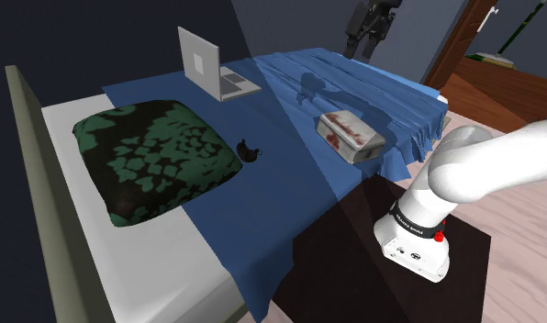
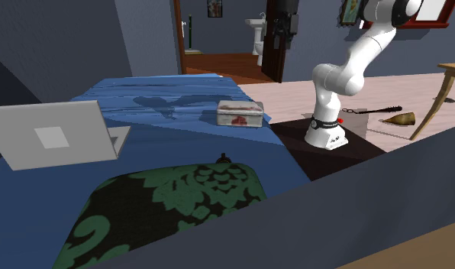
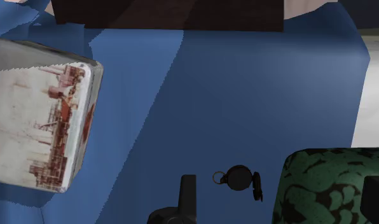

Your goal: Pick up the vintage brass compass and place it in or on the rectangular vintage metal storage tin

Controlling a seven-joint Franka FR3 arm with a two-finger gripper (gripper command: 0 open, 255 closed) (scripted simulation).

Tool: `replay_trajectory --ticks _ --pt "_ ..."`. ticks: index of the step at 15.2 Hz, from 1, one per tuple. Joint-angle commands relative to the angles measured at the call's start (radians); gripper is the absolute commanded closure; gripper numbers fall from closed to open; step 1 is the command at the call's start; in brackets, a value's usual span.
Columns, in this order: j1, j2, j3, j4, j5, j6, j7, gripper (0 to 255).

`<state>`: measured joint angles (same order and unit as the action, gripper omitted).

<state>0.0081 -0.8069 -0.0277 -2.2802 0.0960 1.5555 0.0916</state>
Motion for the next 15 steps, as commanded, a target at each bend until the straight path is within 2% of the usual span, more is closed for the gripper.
replay_trajectory --ticks 1,8,15 --pt "0.0 0.0 0.0 0.0 0.0 0.0 0.0 0" --pt "0.017 0.142 0.032 -0.095 0.037 0.225 0.013 0" --pt "0.038 0.343 0.063 -0.124 0.074 0.444 0.02 0"
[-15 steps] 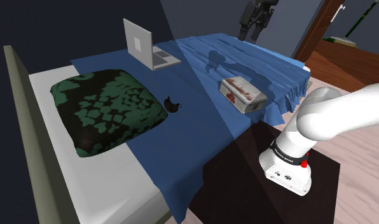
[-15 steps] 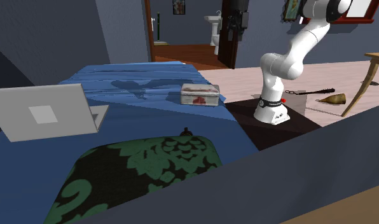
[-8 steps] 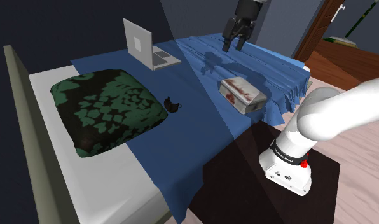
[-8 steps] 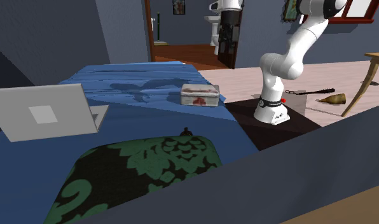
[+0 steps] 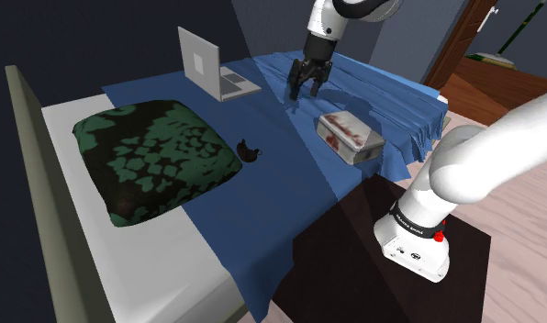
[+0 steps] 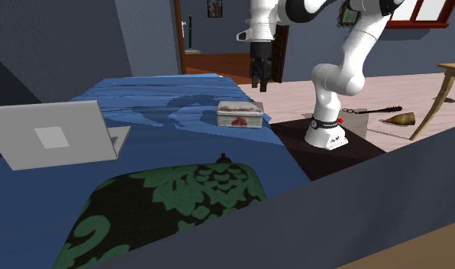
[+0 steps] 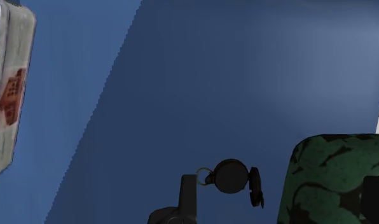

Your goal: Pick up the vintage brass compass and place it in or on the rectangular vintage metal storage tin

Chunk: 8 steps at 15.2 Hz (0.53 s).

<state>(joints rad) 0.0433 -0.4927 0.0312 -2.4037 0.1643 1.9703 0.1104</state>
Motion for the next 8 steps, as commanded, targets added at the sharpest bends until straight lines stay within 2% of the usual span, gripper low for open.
replay_trajectory --ticks 1,8 --pt "0.006 0.061 0.008 0.001 0.01 0.059 0.001 0" --pt "0.028 0.309 0.033 0.05 0.042 0.248 0.003 0"
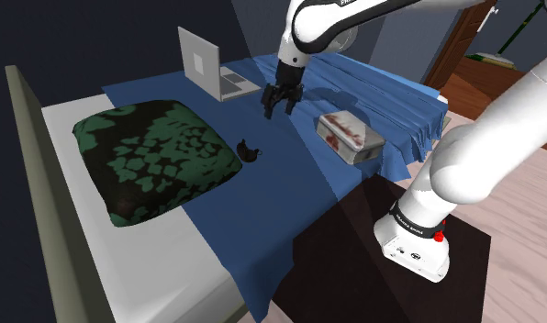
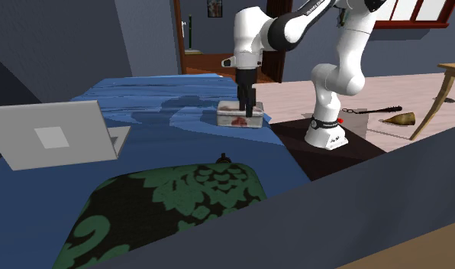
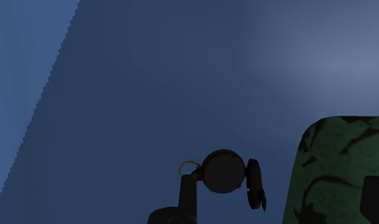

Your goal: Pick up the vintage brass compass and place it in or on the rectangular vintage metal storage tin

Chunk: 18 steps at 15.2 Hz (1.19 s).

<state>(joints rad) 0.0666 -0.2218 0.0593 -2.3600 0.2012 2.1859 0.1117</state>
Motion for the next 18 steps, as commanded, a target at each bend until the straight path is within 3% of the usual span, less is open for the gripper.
replay_trajectory --ticks 1,11,18 --pt "0.007 0.076 0.008 0.018 0.009 0.056 0.002 0" --pt "0.034 0.46 0.035 0.211 0.031 0.234 0.009 0" --pt "0.043 0.532 0.042 0.205 0.04 0.314 0.003 0"
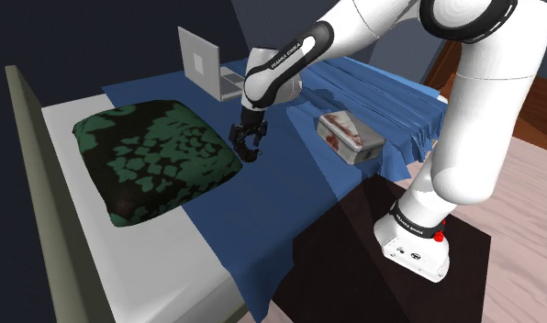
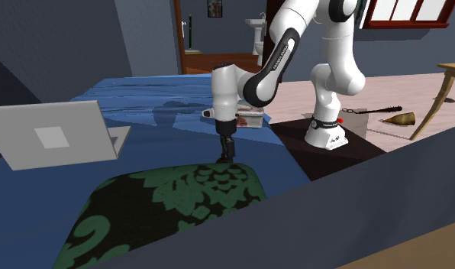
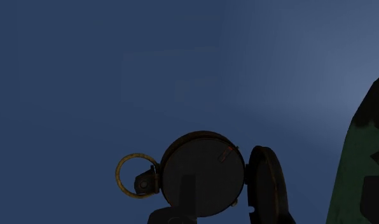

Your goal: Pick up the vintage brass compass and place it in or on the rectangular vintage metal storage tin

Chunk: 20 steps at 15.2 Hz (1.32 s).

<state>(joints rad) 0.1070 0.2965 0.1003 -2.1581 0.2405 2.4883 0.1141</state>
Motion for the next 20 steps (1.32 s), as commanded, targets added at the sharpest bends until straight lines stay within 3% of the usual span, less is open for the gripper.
replay_trajectory --ticks 1,9,10,20 --pt "0.003 0.02 0.002 0.003 0.001 0.018 0.0 0" --pt "0.003 0.02 0.002 0.003 0.001 0.018 0.0 0" --pt "0.003 0.02 0.002 0.003 0.001 0.018 0.0 255" --pt "0.003 0.01 0.001 0.004 0.0 0.007 0.003 255"
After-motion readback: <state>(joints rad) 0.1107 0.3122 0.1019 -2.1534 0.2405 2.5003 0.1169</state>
